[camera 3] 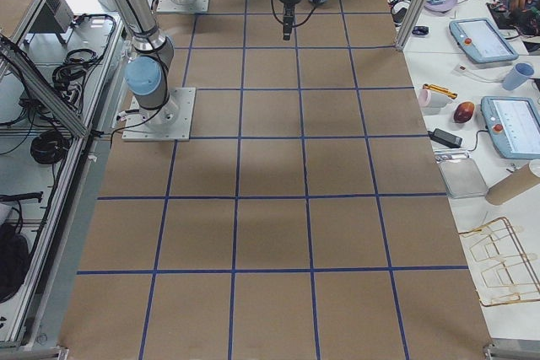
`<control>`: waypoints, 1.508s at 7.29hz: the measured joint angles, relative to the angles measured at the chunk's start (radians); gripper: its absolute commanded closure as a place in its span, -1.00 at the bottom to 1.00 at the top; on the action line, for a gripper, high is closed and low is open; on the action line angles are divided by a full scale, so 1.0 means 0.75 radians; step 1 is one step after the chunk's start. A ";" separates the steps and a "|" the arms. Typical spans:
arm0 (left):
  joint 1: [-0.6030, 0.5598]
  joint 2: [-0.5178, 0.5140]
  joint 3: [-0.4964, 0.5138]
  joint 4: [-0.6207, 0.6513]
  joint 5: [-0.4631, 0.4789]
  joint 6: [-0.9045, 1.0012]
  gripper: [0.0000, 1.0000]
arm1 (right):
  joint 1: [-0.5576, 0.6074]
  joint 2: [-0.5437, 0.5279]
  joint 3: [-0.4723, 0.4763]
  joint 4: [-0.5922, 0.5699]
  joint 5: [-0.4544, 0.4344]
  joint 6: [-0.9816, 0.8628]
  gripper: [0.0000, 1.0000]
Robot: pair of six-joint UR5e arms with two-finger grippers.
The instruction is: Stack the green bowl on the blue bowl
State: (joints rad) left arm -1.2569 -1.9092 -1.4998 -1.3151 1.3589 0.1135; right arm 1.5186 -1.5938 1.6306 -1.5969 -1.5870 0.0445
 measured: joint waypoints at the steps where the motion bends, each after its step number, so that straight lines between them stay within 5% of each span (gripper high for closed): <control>1: -0.073 0.056 0.001 -0.014 0.100 -0.028 -1.00 | 0.000 0.000 0.000 0.000 0.000 0.000 -1.00; 6: -0.298 0.358 0.001 -0.278 0.212 -0.174 -1.00 | 0.000 0.000 0.000 0.000 -0.001 0.000 -1.00; 11: -0.391 0.481 0.000 -0.402 0.244 -0.191 -1.00 | 0.000 0.000 0.000 0.000 0.000 0.000 -1.00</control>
State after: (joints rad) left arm -1.5504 -1.5488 -1.4994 -1.6165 1.5418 -0.0297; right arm 1.5187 -1.5938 1.6306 -1.5969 -1.5870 0.0445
